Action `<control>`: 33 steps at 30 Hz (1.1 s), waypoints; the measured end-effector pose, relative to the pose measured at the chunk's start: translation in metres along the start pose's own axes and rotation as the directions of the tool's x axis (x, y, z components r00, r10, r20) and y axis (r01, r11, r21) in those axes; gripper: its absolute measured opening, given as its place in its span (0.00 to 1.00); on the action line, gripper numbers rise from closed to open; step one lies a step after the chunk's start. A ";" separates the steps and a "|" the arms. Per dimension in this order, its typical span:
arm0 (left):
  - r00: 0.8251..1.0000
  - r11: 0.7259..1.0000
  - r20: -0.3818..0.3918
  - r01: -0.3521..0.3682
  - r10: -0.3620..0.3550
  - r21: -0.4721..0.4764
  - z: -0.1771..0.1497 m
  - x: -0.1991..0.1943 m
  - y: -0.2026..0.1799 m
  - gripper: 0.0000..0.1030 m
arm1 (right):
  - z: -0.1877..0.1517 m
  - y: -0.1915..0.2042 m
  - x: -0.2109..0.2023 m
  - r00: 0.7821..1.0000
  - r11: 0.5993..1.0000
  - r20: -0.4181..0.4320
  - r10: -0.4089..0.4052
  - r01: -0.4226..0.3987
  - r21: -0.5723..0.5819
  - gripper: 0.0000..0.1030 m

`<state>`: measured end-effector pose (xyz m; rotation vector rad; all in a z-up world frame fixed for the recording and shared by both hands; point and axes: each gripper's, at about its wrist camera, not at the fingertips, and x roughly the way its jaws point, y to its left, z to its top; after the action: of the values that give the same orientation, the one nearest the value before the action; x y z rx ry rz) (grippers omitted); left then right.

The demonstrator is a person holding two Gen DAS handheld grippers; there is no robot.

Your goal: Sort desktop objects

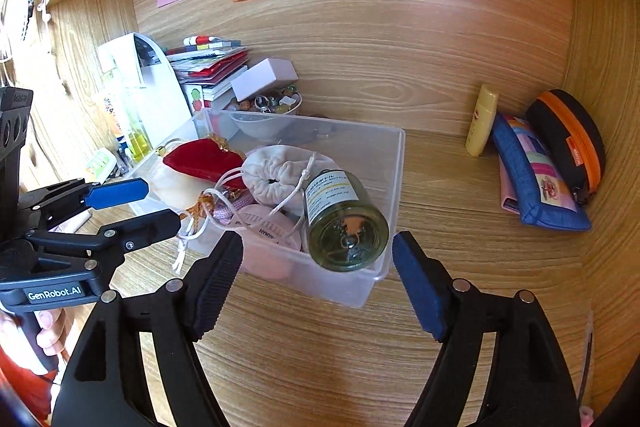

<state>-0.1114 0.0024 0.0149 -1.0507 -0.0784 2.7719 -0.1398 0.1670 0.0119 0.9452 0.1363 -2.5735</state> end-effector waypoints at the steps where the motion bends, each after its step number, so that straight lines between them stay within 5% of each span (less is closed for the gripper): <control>1: 1.000 1.000 0.006 -0.003 0.004 -0.011 -0.001 -0.002 0.001 0.76 | -0.001 0.000 -0.003 1.000 1.000 0.004 -0.005 0.005 -0.002 0.74; 4: 1.000 0.999 0.007 -0.010 0.010 -0.031 -0.002 -0.007 0.002 0.76 | -0.005 0.000 -0.010 1.000 1.000 0.016 -0.017 0.017 0.000 0.80; 8: 1.000 0.998 0.004 -0.012 0.012 -0.067 -0.007 -0.013 0.006 0.89 | -0.008 -0.004 -0.019 0.999 0.999 0.030 -0.042 0.042 0.011 0.82; 19: 0.997 0.993 0.026 -0.071 0.074 -0.091 -0.018 -0.026 0.010 0.93 | -0.021 -0.010 -0.036 0.996 0.998 0.061 -0.063 0.061 0.035 0.93; 33: 0.989 0.988 0.054 -0.133 0.137 -0.077 -0.022 -0.025 0.004 0.93 | -0.025 -0.006 -0.036 0.997 0.999 0.052 -0.049 0.048 0.025 0.94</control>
<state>-0.0790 -0.0060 0.0148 -1.0267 -0.1219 2.9431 -0.1019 0.1898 0.0160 0.8918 0.1164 -2.6477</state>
